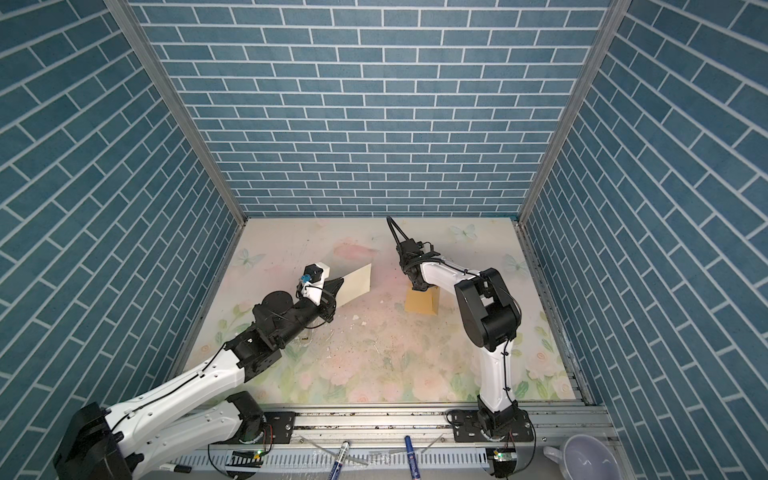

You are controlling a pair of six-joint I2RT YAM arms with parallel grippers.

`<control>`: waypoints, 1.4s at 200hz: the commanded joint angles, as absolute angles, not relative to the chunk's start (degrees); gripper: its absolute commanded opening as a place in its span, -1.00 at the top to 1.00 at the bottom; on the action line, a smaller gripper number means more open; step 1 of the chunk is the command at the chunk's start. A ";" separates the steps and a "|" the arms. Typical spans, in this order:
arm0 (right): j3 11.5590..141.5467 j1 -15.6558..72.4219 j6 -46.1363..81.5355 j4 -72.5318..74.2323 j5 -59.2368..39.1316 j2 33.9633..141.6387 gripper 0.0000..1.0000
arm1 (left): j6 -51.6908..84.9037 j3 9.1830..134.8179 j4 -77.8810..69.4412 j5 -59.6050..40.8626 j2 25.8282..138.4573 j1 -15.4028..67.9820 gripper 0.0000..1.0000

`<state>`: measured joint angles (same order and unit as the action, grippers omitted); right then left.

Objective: Place the letter into the envelope and seal it

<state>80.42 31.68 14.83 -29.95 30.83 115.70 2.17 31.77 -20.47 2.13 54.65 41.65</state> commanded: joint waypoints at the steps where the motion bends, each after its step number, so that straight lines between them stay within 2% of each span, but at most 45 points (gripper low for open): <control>1: 83.13 31.46 16.04 -31.36 31.38 116.03 0.47 | 2.50 31.19 -21.50 2.37 54.92 41.68 1.00; 40: 81.88 31.45 14.23 -28.95 26.99 114.09 0.76 | 2.81 31.13 -21.16 3.05 54.84 41.66 1.00; 72: 78.80 31.42 11.65 -24.60 16.70 109.73 1.00 | 3.16 31.35 -20.75 3.74 54.67 41.67 1.00; 133: 72.71 31.46 12.00 -20.53 -2.64 101.12 1.00 | 4.40 31.53 -21.19 3.60 54.75 41.66 1.00; 170: 68.30 31.46 14.89 -17.63 -10.44 97.73 1.00 | 5.17 31.64 -21.77 3.33 55.43 41.66 1.00; 280: 59.03 31.20 22.98 -9.60 -16.16 97.56 1.00 | 9.40 31.90 -25.57 1.74 64.00 42.36 1.00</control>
